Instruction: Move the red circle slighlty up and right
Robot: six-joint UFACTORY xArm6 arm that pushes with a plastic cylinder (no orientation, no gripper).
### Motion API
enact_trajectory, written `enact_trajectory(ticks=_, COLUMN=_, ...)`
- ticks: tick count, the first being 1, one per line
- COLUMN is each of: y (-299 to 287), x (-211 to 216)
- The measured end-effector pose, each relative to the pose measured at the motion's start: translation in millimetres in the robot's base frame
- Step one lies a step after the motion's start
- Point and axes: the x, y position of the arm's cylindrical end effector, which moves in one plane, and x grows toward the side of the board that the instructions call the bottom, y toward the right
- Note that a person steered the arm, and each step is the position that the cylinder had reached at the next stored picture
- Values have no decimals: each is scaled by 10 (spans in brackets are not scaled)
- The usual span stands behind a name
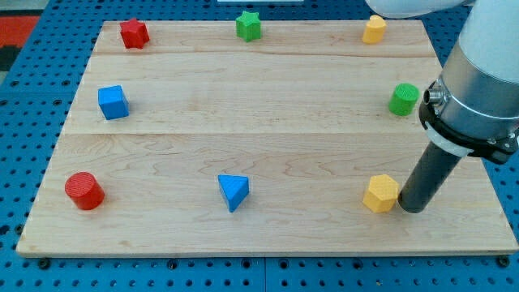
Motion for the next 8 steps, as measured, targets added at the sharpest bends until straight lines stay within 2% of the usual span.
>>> enact_trajectory(ticks=1, y=-35, x=2)
enact_trajectory(ticks=2, y=141, x=373)
enact_trajectory(ticks=3, y=-111, x=570)
enact_trajectory(ticks=4, y=-861, x=564)
enact_trajectory(ticks=6, y=-1965, x=355)
enact_trajectory(ticks=8, y=-3036, x=354)
